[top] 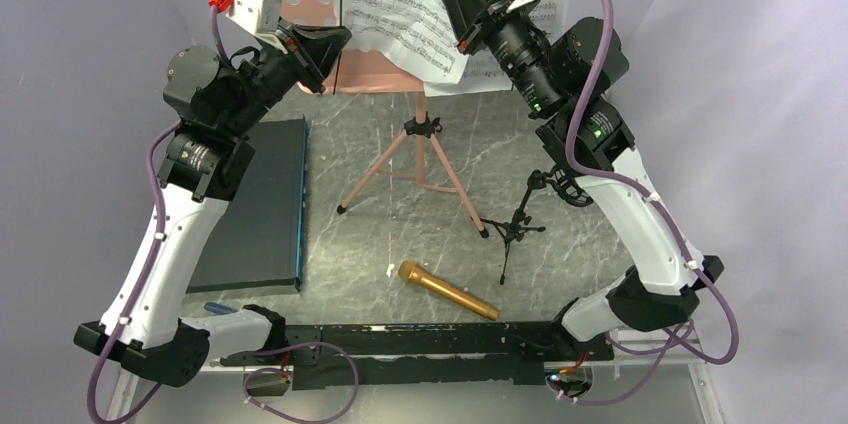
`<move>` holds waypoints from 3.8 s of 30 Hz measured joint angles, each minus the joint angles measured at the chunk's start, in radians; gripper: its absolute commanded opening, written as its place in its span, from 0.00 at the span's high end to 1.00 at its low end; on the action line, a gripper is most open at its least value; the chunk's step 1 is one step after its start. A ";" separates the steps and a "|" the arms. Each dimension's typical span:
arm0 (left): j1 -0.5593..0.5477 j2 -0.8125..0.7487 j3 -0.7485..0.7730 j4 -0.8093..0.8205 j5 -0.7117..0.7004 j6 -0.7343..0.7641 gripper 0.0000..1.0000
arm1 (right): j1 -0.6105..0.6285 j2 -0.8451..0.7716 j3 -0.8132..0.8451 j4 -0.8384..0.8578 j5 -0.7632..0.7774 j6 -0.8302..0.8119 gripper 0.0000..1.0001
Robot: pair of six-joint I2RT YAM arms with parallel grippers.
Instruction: Set up the instrument practice props
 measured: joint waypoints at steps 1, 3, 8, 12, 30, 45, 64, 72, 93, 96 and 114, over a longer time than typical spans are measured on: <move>0.000 0.000 0.000 0.000 0.001 0.000 0.97 | 0.000 0.003 0.003 0.000 -0.005 0.000 1.00; 0.000 0.000 0.000 0.001 0.002 0.003 0.97 | 0.000 0.012 0.010 -0.001 -0.021 0.000 1.00; 0.000 0.000 -0.002 0.003 0.004 0.003 0.98 | 0.000 0.043 0.034 -0.006 -0.091 0.002 1.00; 0.000 0.001 -0.002 0.003 0.009 0.003 0.97 | 0.000 0.090 0.087 -0.030 -0.151 0.005 1.00; 0.000 0.002 -0.002 0.006 0.027 0.003 0.97 | 0.001 0.209 0.209 -0.116 -0.313 0.024 1.00; 0.000 0.005 -0.002 0.007 0.030 0.003 0.98 | 0.001 0.268 0.278 -0.143 -0.343 0.038 1.00; 0.000 0.000 -0.025 0.006 0.027 -0.001 0.47 | 0.001 0.275 0.283 -0.158 -0.346 0.038 0.96; 0.000 -0.040 -0.066 -0.011 0.006 0.003 0.36 | 0.001 0.241 0.216 -0.149 -0.344 0.053 0.68; 0.000 -0.122 -0.124 -0.051 -0.045 0.023 0.35 | 0.001 0.053 -0.018 -0.127 -0.256 0.079 1.00; 0.000 -0.134 -0.129 -0.058 -0.053 0.026 0.35 | 0.001 0.062 0.001 -0.134 -0.243 0.069 1.00; 0.000 -0.142 -0.146 -0.120 -0.088 0.053 0.32 | 0.001 0.145 0.261 -0.298 -0.225 -0.044 1.00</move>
